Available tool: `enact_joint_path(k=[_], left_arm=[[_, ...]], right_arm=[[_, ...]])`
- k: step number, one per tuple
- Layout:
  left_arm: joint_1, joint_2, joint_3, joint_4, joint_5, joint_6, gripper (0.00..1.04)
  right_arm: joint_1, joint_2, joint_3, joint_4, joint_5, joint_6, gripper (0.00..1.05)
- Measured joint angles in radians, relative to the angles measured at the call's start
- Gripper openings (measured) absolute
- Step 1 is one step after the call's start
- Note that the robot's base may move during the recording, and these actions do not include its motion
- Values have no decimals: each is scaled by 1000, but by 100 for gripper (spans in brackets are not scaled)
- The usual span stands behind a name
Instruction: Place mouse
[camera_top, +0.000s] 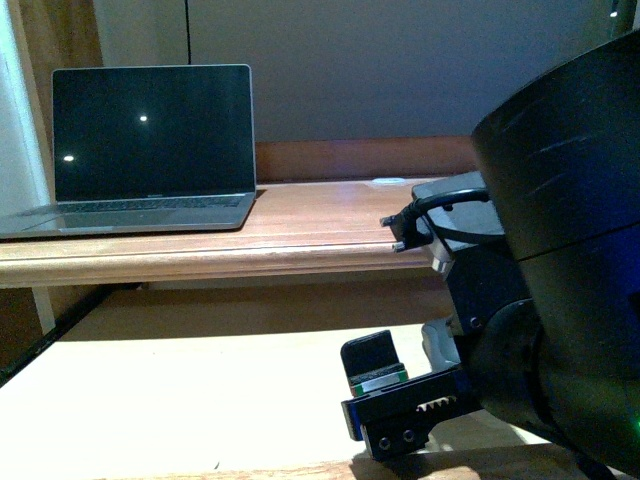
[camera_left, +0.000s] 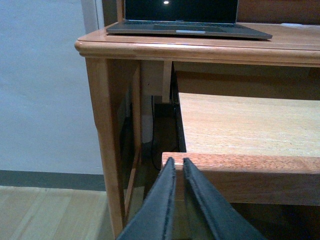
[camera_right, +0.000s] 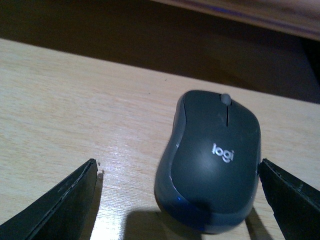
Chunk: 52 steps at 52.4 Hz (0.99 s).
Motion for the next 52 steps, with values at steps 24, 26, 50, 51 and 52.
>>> enact_joint_path(k=[24,26,50,51,52], left_arm=[[0,0,0,0,0,2,99],[0,0,0,0,0,2,97],[0,0,0,0,0,2,97],[0,0,0,0,0,2,97],[0,0,0,0,0,2,97]], right_arm=[[-4,142,167,-144,-11,187,97],[0,153,178,-144,1,195,97],[-10,219,246,-146,39,243,89],[-11,219,246,-144,42,244,86],[-11,220,246,-143,42,244,84]])
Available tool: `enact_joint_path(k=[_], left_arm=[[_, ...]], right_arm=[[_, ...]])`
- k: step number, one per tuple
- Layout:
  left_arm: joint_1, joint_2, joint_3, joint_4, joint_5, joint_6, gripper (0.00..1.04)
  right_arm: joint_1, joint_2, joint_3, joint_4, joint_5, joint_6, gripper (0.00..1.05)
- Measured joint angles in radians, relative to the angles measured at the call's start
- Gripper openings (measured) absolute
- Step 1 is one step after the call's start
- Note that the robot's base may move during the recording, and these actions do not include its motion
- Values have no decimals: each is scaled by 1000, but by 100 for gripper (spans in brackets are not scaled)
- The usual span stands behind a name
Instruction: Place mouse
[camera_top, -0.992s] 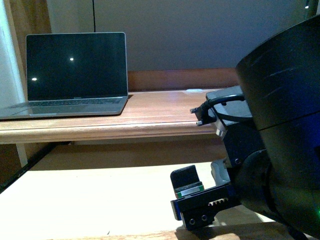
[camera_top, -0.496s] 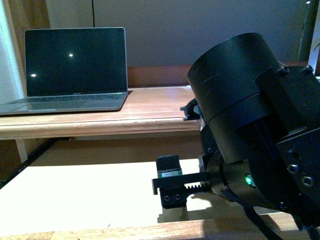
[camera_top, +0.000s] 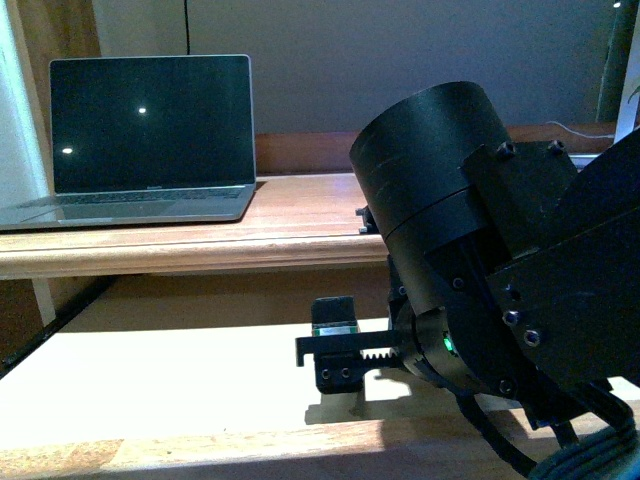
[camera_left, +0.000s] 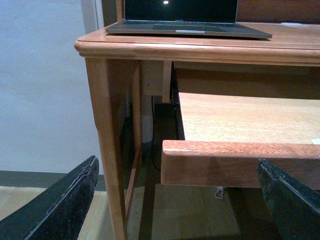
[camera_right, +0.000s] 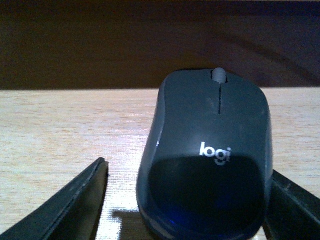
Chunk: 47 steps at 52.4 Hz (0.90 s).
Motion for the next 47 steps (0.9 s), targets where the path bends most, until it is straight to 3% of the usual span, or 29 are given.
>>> enact_joint_path(k=[9,15,32,47], left_arm=[[0,0,0,0,0,0,97],[0,0,0,0,0,0,97],[0,0,0,0,0,0,97],[0,0,0,0,0,0,97]], right_arm=[[-11,0,-10,21,7,0,64],[-18,-6,-25,37,2,3,57],[-45,-131,-166,77,-35,-16,57],[-50,-404,-277,-13,-87,-77,57]])
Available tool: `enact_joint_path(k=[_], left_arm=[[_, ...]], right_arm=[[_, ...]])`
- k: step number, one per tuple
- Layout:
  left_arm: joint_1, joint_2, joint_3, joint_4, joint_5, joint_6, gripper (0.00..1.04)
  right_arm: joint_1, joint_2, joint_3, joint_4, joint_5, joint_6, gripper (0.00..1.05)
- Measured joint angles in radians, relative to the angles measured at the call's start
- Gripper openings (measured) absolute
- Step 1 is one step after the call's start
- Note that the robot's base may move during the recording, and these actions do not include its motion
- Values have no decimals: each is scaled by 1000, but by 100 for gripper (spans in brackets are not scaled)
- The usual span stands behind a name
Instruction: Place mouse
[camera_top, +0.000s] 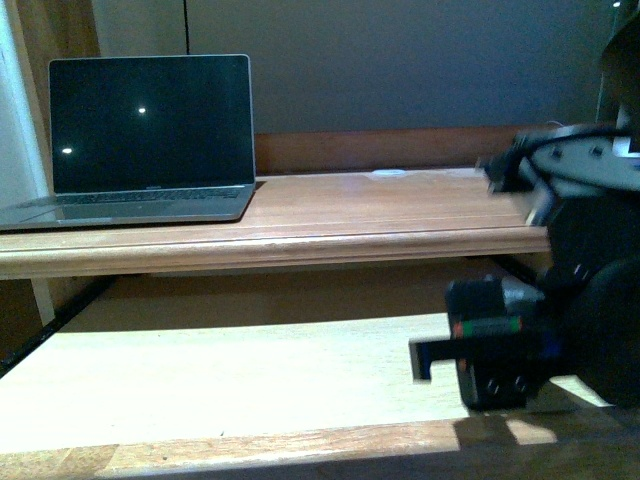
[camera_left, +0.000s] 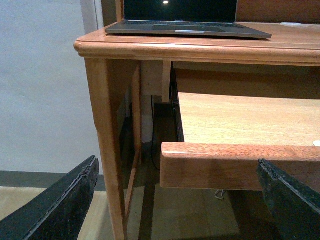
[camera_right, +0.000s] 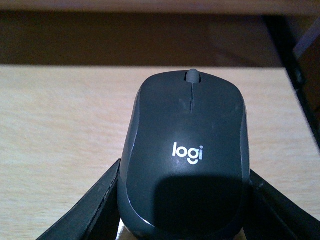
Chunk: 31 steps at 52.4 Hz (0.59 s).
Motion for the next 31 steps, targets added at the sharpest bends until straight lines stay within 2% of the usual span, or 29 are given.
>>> enact_joint_path(k=[5,14,31], left_arm=[[0,0,0,0,0,0,97],[0,0,0,0,0,0,97],[0,0,0,0,0,0,97]], right_arm=[[5,-38,76,-29,-5,-8,57],[55,136,422,-87,-14,-21,57],[93,557,924,-190,95,-55,57]])
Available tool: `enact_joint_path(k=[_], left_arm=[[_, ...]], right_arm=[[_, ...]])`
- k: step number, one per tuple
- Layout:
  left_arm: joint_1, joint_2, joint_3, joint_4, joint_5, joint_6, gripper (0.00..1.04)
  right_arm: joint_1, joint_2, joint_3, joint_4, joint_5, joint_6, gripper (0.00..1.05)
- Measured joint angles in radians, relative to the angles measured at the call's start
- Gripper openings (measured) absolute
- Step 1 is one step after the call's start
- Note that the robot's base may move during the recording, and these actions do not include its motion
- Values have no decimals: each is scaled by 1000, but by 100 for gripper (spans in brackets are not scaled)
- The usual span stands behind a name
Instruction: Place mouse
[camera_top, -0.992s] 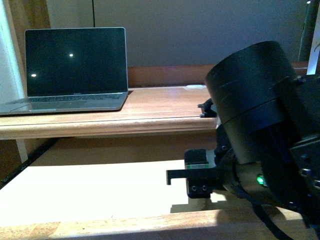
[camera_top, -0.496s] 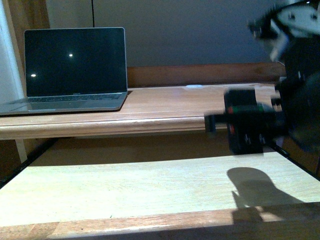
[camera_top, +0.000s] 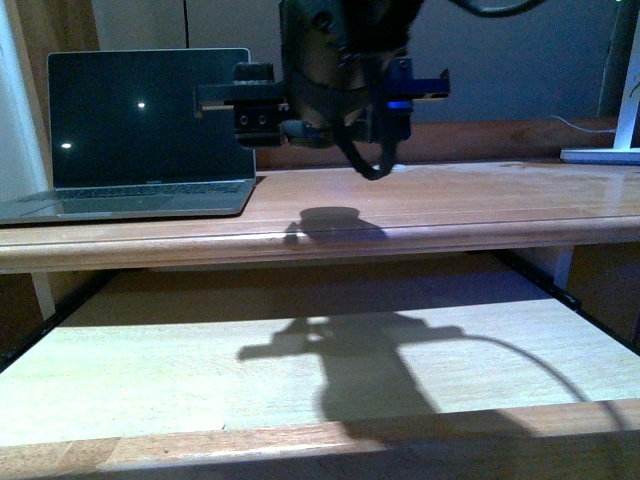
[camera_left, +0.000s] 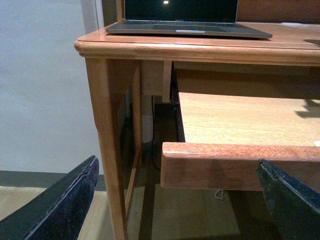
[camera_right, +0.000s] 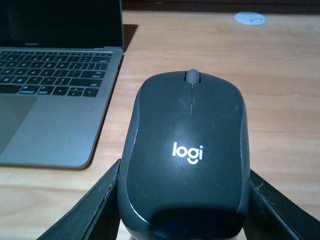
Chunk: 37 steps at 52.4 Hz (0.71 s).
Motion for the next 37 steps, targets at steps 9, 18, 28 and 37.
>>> enact_joint_path(k=[9,18,28,37], left_arm=[[0,0,0,0,0,0,97],[0,0,0,0,0,0,97],[0,0,0,0,0,0,97],[0,0,0,0,0,0,97]], right_arm=[[-25,214,244,-64,112,-28,57],[-58,333,362,-92,181,-51,57],[-72,357,354,-67,157,-58,70],[-81,325,262,45,98,-28,98]])
